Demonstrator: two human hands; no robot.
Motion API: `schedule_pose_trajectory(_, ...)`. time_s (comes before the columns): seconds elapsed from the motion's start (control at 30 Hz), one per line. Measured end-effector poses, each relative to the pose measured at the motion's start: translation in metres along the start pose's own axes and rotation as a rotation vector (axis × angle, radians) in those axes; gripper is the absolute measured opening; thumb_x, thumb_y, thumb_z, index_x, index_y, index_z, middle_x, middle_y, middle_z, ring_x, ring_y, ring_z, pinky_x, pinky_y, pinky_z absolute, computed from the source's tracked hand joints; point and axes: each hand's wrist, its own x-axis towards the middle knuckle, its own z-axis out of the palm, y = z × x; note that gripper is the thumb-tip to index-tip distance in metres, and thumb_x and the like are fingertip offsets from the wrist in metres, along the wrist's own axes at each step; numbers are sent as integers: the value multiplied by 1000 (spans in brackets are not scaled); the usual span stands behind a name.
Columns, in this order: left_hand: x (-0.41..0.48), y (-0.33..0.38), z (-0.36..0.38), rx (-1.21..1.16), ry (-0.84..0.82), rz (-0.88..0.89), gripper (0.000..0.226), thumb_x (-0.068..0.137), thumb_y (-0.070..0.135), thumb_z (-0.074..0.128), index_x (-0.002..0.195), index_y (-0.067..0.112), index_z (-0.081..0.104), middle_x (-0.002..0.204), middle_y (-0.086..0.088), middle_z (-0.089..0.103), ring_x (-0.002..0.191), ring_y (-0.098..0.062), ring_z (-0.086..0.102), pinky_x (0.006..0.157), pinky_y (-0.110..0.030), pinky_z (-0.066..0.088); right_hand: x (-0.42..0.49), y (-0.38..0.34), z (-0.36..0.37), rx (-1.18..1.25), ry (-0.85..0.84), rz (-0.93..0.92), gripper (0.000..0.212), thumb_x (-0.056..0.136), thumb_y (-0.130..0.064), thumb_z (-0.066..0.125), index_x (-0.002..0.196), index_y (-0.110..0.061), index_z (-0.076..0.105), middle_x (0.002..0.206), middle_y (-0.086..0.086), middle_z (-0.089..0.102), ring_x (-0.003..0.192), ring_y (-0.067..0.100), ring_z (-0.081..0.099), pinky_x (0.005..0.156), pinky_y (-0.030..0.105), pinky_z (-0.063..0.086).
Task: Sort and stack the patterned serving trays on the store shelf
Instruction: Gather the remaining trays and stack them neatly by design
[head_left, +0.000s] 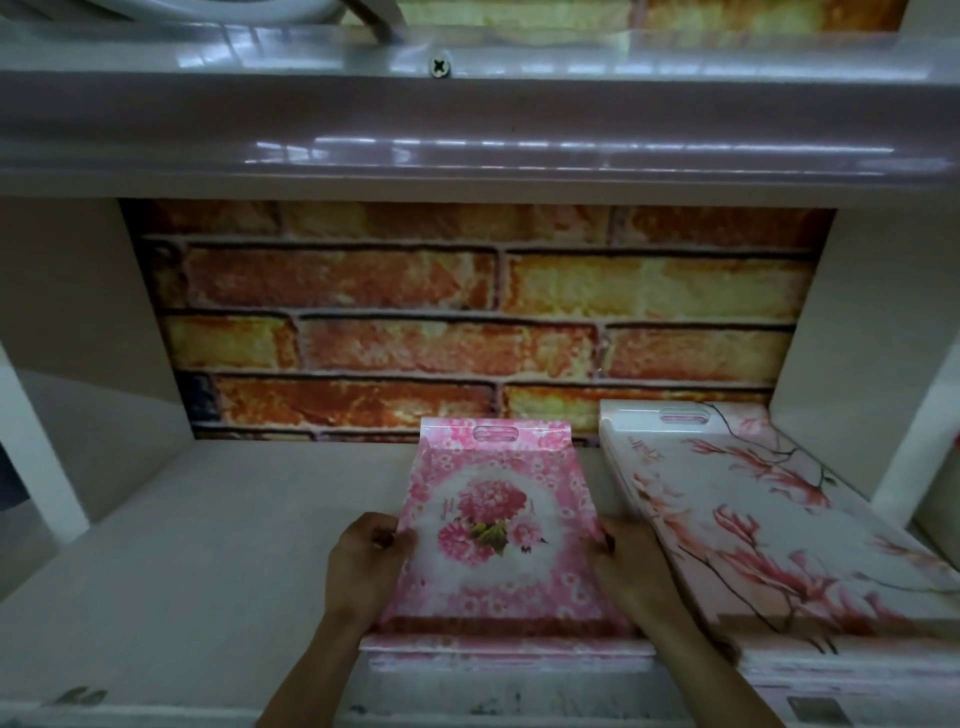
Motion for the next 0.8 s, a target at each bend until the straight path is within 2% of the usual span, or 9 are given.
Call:
schedule_pose_trajectory(0.17, 2, -8, 6, 13, 23, -12, 14, 81, 19, 73, 74, 23, 61, 74, 6, 66, 71, -14, 61, 59, -21, 40, 3, 6, 6, -45, -18, -1, 24, 88, -16, 62, 70, -15, 48, 62, -3, 40, 51, 5, 40, 47, 16, 33)
schedule_pose_trajectory(0.23, 2, -11, 8, 17, 28, 4, 12, 81, 19, 73, 76, 22, 61, 73, 4, 66, 71, -16, 62, 59, -22, 40, 4, 8, 8, -61, -36, 12, 12, 90, -20, 62, 82, -12, 57, 71, 2, 51, 58, 9, 47, 49, 11, 34)
schedule_pose_trajectory(0.3, 3, -12, 9, 18, 17, 14, 8, 83, 20, 70, 82, 21, 62, 75, 2, 66, 75, -21, 63, 61, -25, 41, 5, 9, 10, -64, -60, 39, 18, 92, -24, 61, 102, -9, 64, 87, 8, 60, 71, 15, 56, 56, 11, 35)
schedule_pose_trajectory(0.37, 3, -12, 9, 49, -15, 24, 8, 87, 23, 66, 94, 24, 66, 82, 2, 68, 79, -21, 65, 66, -26, 41, 5, 9, 11, -68, -93, 58, 31, 93, -25, 59, 119, -9, 62, 105, 12, 63, 88, 21, 63, 72, 18, 46)
schedule_pose_trajectory(0.43, 4, -12, 10, 129, -58, 44, 17, 91, 26, 60, 106, 26, 67, 87, 2, 68, 80, -19, 64, 68, -26, 42, 4, 7, 9, -94, -116, 75, 36, 95, -26, 56, 126, -8, 59, 116, 15, 63, 101, 26, 63, 90, 27, 49)
schedule_pose_trajectory(0.53, 6, -11, 9, 211, -95, 63, 23, 93, 29, 54, 111, 25, 68, 94, 1, 71, 86, -22, 66, 72, -27, 45, 3, 2, 6, -121, -159, 102, 35, 97, -28, 52, 126, -9, 55, 121, 17, 59, 108, 28, 59, 98, 32, 46)
schedule_pose_trajectory(0.67, 4, -12, 1, 217, -200, 68, 21, 90, 30, 54, 104, 30, 69, 90, 6, 72, 82, -15, 67, 76, -30, 52, -2, -7, 0, -237, -200, 119, 41, 99, -28, 45, 136, -10, 44, 136, 18, 45, 123, 31, 51, 104, 32, 39)
schedule_pose_trajectory(0.8, 1, -12, -4, 243, -265, 93, 40, 77, 38, 52, 112, 31, 69, 95, 7, 73, 86, -13, 68, 82, -32, 54, -11, -13, -5, -349, -173, 53, 45, 95, -19, 48, 139, -12, 42, 136, 15, 42, 125, 28, 47, 106, 30, 39)
